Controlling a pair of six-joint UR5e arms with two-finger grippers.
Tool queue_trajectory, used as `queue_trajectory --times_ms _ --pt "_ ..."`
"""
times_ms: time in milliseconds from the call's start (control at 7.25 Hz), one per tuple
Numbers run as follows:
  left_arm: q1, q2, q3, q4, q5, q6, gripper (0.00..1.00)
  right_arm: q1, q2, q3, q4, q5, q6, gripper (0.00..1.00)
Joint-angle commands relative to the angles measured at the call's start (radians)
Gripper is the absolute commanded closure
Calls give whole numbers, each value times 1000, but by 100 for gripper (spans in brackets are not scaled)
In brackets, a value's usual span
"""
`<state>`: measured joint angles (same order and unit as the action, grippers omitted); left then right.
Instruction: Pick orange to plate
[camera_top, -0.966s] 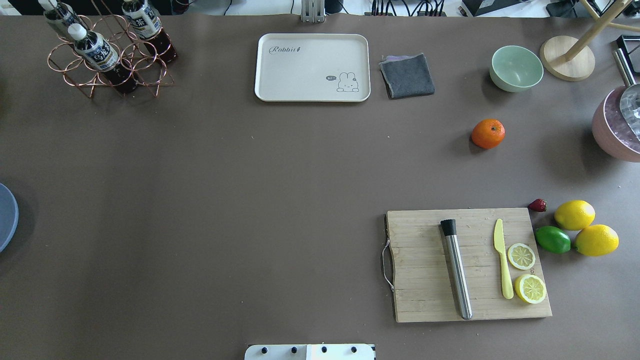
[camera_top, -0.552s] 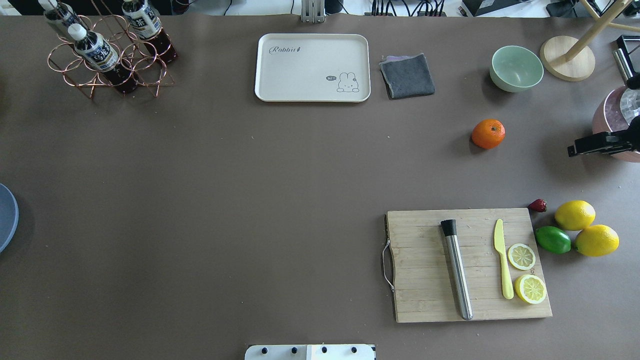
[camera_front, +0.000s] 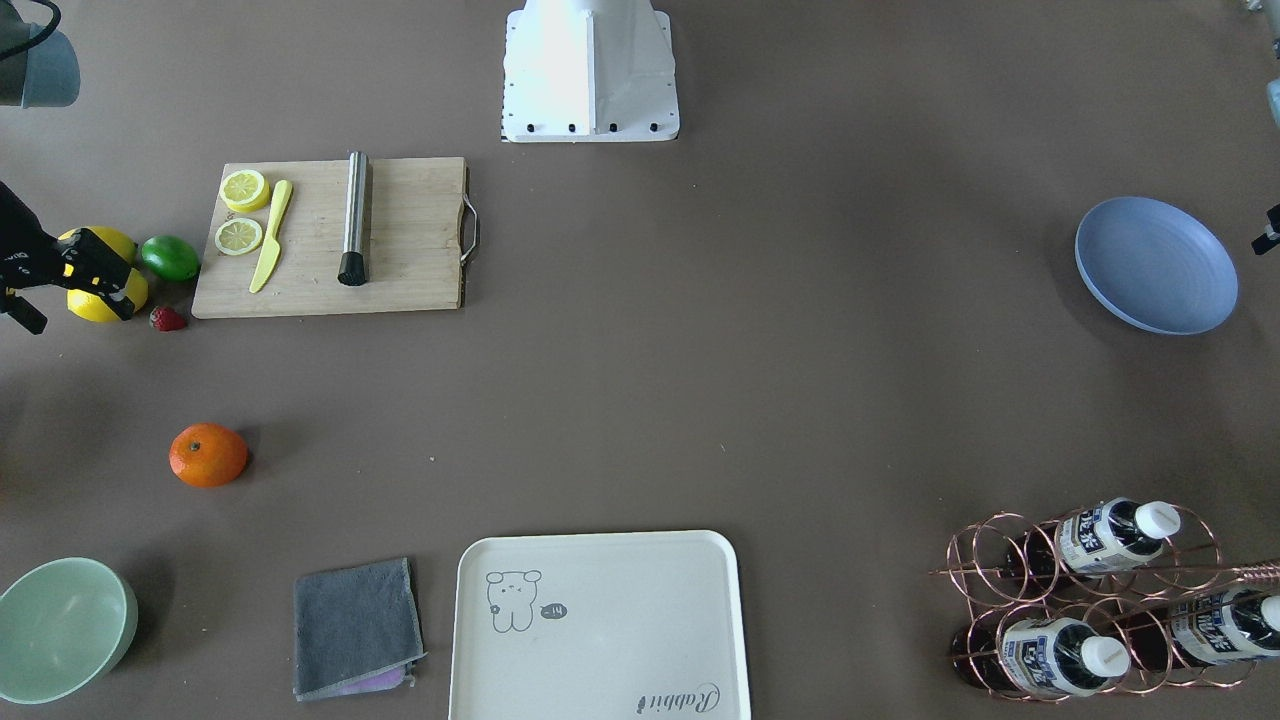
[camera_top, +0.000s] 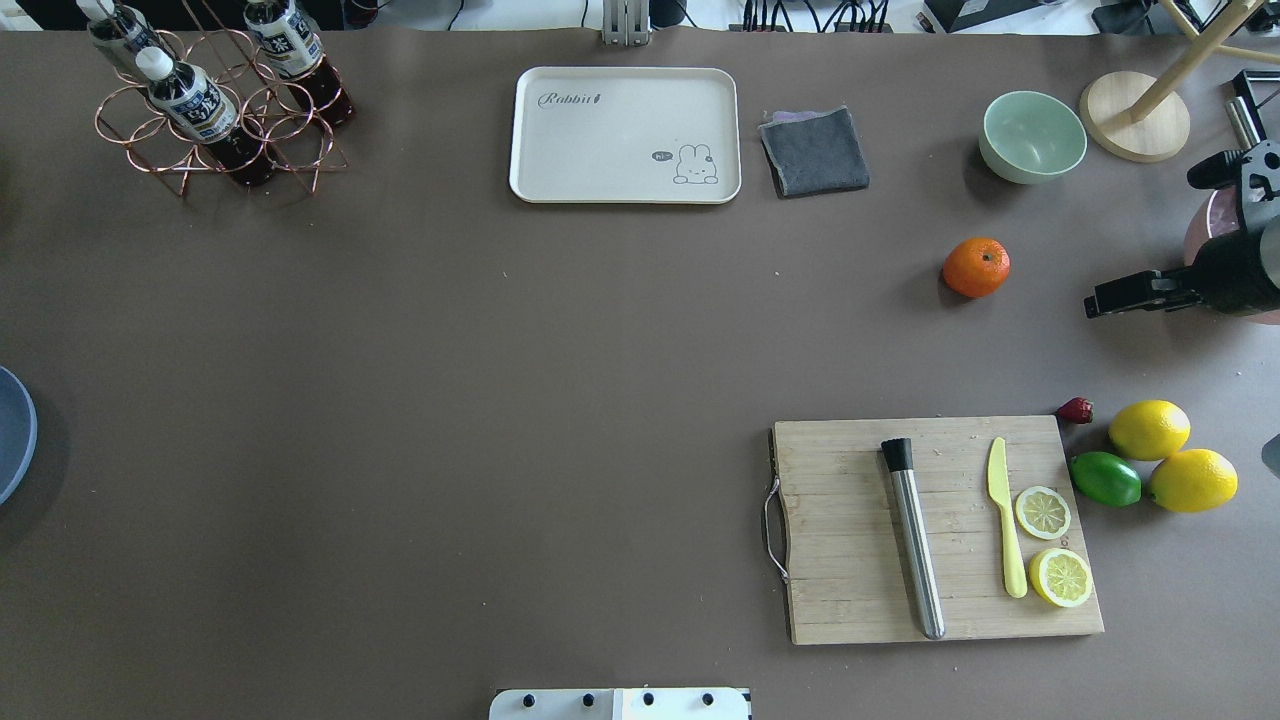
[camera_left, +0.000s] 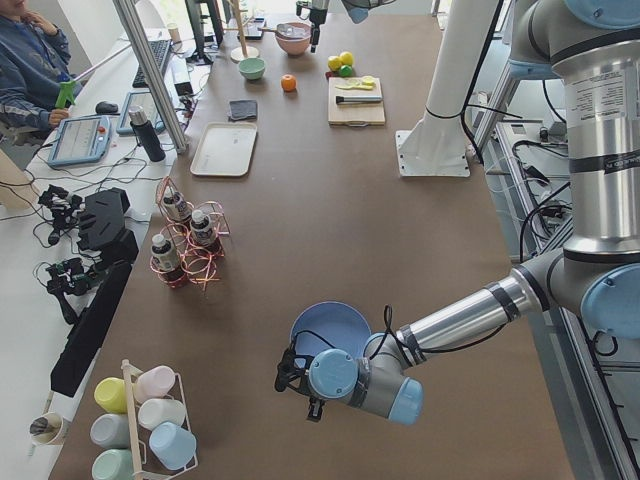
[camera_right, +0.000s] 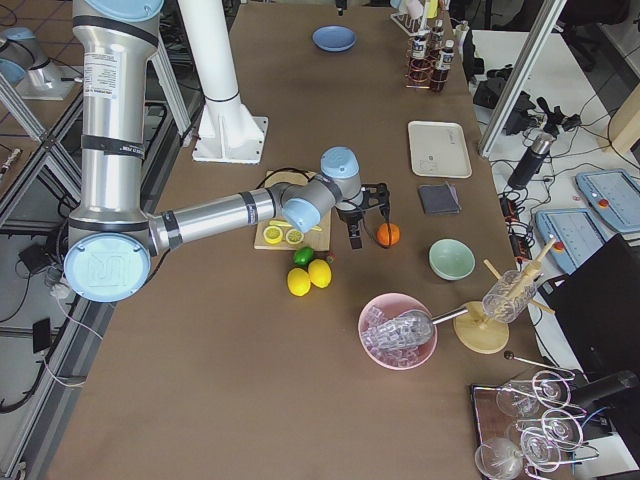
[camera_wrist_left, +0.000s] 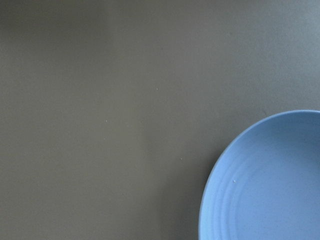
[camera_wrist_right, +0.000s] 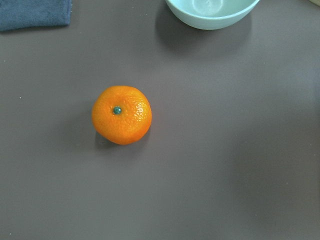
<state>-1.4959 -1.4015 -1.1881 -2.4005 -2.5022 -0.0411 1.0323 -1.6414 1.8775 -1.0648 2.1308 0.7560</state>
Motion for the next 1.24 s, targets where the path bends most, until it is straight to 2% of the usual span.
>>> queue_trajectory --times_ms 0,690,828,966,1103 --pt "42 1 18 -2 -32 1 3 -3 29 -21 0 -2 -1 0" --pt "123 -17 41 0 -21 1 3 -3 32 -29 2 -9 -4 0" --pt "135 -23 50 0 -21 1 10 -3 34 -29 2 -11 -4 0" --pt "138 -28 56 0 -21 1 23 -3 32 -29 2 -17 -6 0" --pt "143 -37 73 0 -21 3 42 -4 34 -29 2 -26 -6 0"
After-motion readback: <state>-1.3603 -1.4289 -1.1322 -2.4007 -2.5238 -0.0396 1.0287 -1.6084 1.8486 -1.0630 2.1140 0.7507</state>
